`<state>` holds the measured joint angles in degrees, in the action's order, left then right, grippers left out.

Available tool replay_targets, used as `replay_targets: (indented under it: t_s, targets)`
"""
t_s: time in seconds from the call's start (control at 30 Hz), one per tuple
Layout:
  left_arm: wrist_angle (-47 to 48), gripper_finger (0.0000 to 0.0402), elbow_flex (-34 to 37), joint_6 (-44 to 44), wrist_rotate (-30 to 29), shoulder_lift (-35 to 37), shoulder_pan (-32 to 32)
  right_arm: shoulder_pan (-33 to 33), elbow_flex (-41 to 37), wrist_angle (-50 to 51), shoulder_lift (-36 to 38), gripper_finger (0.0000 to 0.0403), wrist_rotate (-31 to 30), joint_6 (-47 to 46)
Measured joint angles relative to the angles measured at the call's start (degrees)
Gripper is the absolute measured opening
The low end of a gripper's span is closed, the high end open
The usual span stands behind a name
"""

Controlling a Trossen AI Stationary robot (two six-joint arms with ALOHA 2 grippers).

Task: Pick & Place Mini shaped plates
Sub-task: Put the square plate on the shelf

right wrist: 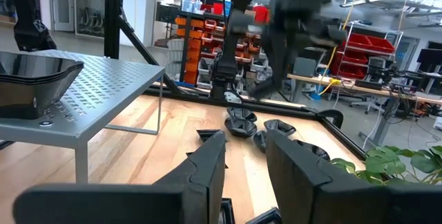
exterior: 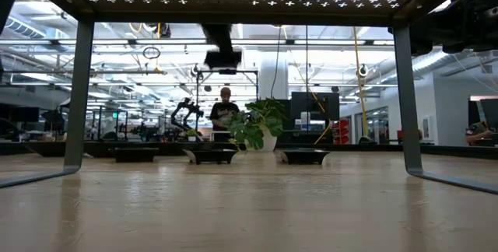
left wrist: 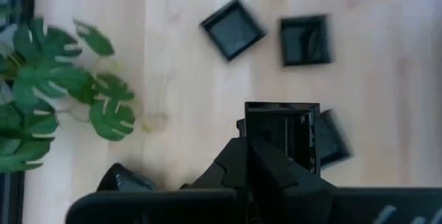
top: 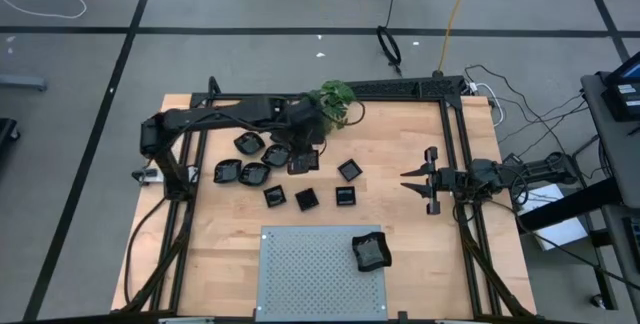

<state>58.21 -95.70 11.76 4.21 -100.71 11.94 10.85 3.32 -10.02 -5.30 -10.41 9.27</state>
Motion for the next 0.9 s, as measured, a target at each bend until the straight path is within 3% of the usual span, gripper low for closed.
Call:
replay_targets:
  t_s: [0.33,0.57,0.7,0.9]
  targets:
    - [-4.6,0.0010,-0.1,-10.5,5.0,7.5,-8.7,0.0,0.0,0.0,0.0,0.0094,0.0,0.0]
    - [-7.8,0.0011,0.0,-14.2,5.0,6.9,-19.1,0.0,0.0,0.0,0.0,0.0094,0.0,0.0]
    - [-14.9,0.0005,0.0,-16.0,5.0,6.2,-25.0,0.0,0.0,0.0,0.0,0.0095,0.0,0.0]
    - [-19.3,0.0013,0.1,-22.8,4.6,3.5,-29.8,0.0,0.0,0.0,0.0,0.0094,0.0,0.0]
